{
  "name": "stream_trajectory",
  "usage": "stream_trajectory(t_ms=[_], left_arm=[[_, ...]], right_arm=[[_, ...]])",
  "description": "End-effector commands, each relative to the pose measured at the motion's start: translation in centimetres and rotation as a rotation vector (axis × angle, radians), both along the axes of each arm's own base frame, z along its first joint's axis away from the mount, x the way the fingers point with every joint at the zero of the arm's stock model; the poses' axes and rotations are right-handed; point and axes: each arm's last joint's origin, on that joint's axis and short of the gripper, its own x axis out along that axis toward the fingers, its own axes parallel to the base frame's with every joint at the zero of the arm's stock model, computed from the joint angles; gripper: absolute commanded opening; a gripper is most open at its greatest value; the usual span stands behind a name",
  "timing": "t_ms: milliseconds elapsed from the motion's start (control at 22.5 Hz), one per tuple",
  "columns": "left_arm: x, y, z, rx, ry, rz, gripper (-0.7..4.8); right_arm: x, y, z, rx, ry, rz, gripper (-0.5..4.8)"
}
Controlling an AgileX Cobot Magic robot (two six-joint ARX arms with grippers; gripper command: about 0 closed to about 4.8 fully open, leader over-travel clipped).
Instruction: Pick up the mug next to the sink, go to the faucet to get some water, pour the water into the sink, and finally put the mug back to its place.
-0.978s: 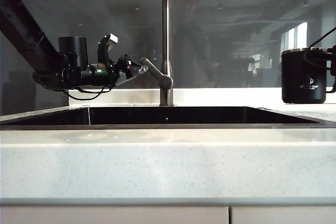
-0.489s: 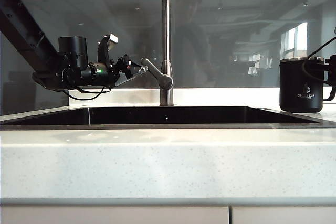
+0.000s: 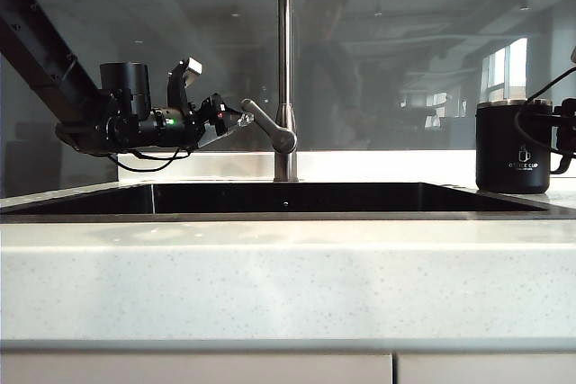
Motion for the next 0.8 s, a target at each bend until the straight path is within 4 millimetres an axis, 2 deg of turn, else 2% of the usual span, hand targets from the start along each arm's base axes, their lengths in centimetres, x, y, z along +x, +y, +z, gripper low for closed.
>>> stream_trajectory(t_ms=[44,178,356,801], left_arm=[[0.00,0.11,0.36,-0.005,-0.007,0.012,3.71],[0.01,0.11,0.36,-0.005,-0.007,0.012,3.71],[0.00,0.11,0.38,-0.005,-0.007,0.012,3.71],[0.00,0.11,0.38,-0.005,-0.007,0.012,3.71]], right_arm=[[0.05,0.06,0.34,-0.013,-0.026,0.015,0.28],[0.04,0.05,0.45,-0.015,-0.038,0.013,0.35],[0.03,0.05,0.41,-0.016,-0.034,0.013,0.95],[-0.32,0.10,0.24,-0.064,-0.014,0.009,0.95]])
